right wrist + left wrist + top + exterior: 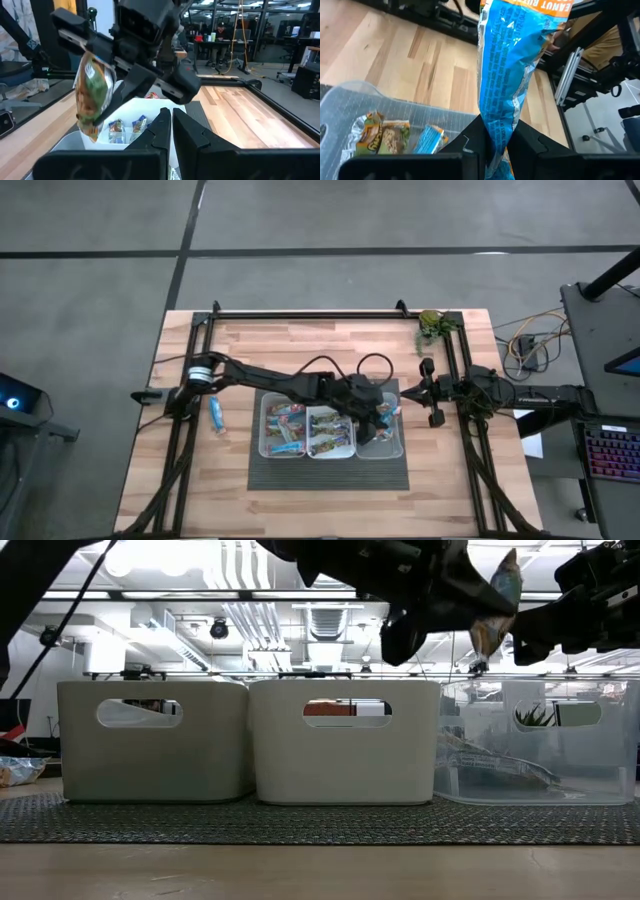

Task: Pick and place Granola Bars by type
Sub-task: Put the right yellow granola bar into the transparent bin, then put the yellow granola bar into the transparent bin

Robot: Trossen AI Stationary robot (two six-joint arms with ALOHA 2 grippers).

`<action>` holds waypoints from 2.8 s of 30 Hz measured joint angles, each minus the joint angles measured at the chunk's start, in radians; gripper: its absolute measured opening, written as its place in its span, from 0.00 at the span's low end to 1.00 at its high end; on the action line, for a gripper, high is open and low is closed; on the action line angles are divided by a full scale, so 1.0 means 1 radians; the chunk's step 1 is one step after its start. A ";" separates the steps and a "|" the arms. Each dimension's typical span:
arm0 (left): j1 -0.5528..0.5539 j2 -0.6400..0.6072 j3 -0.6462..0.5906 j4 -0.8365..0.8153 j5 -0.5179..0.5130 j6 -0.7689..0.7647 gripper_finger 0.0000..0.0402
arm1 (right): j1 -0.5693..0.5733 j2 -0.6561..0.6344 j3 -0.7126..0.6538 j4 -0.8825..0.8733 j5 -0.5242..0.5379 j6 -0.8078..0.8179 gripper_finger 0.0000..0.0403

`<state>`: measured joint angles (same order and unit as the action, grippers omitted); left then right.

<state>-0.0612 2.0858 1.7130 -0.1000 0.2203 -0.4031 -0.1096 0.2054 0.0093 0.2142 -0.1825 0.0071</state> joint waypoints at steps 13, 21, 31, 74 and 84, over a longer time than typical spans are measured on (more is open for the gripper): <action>0.000 0.009 -0.033 -0.051 0.000 -0.311 0.11 | 0.000 0.000 0.000 0.000 0.000 0.000 0.02; 0.001 0.009 -0.033 -0.074 0.000 -0.594 0.11 | 0.000 0.000 0.000 0.000 0.000 0.000 0.02; 0.002 0.009 -0.033 -0.077 -0.023 -0.560 0.20 | 0.000 0.000 0.000 0.000 0.000 0.000 0.02; 0.003 -0.247 -0.032 -0.438 0.018 -0.462 0.00 | 0.000 0.000 0.000 0.000 0.000 0.000 0.02; 0.000 -0.391 -0.032 -0.695 -0.018 -0.456 0.00 | 0.000 0.000 0.000 0.000 0.000 0.000 0.02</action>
<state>-0.0608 1.6945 1.6806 -0.7952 0.2023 -0.8591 -0.1093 0.2054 0.0093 0.2143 -0.1825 0.0071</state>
